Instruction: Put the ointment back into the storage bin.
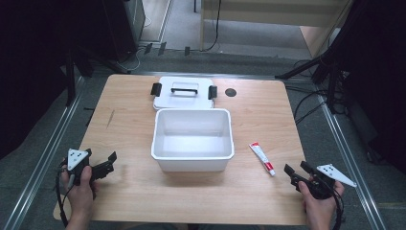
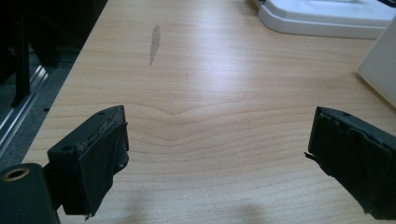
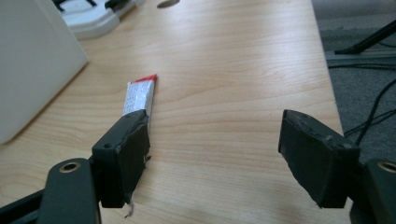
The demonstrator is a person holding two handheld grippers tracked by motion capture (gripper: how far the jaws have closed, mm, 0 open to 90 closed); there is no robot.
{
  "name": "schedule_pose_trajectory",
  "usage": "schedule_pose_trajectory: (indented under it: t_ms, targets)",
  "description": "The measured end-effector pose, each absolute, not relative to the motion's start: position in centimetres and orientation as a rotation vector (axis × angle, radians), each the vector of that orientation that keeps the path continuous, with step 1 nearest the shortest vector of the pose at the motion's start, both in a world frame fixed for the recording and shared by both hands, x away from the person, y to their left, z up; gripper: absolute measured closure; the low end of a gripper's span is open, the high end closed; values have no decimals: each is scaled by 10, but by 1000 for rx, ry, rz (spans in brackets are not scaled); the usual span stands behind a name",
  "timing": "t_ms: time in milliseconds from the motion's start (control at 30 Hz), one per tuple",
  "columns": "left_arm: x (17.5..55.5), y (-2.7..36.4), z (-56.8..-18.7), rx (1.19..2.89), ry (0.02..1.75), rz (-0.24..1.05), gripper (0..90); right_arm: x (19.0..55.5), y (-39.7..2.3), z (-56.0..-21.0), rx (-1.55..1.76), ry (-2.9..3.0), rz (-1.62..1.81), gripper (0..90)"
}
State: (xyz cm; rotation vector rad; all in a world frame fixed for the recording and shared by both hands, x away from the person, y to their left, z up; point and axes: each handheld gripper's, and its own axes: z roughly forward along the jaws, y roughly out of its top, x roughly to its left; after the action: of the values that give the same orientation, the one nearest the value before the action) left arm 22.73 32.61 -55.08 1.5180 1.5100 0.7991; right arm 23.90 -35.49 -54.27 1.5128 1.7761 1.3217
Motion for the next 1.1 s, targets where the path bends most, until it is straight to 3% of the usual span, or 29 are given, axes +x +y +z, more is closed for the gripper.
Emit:
schedule_pose_trajectory:
  t_ms: [433, 1100]
  targets:
    - [228, 325, -551, 1541, 1485, 791, 58, 257, -329, -515, 1478, 2089, 1052, 286]
    - [230, 323, -551, 1569, 1480, 793, 58, 317, -264, -486, 1401, 2697, 177, 273]
